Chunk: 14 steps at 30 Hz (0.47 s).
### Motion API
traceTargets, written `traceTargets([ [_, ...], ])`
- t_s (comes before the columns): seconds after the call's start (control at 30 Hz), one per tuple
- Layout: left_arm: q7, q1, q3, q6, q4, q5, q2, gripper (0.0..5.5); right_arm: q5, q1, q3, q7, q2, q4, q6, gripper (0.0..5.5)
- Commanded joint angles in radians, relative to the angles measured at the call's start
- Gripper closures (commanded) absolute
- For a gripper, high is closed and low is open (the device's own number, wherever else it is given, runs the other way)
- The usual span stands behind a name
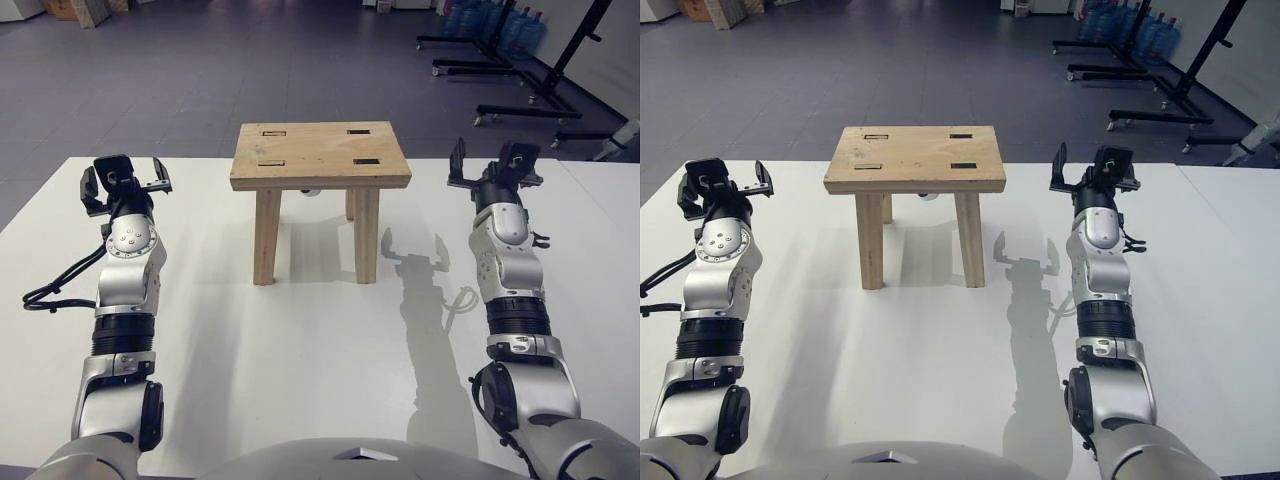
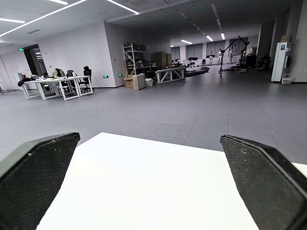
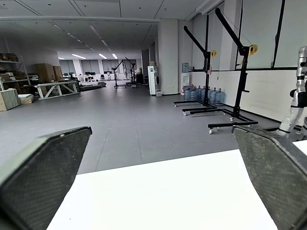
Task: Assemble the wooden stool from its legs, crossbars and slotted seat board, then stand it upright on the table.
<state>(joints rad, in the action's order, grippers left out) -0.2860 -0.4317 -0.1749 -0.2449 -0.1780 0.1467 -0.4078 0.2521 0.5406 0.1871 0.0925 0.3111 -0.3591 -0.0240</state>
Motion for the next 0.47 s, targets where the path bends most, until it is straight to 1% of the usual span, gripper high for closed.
traceTargets([
  [0.03,0.017,-0.012,-0.008,0.006,0.005,-0.037,0.013,0.12,-0.015,0.027,0.018,-0.021,-0.011,-0.038,0.019,0.10],
  [0.47,0.040,-0.005,-0.049,0.006,0.023,-0.093,0.045,0.12,-0.071,0.068,0.017,-0.048,-0.032,-0.103,0.042,0.10],
])
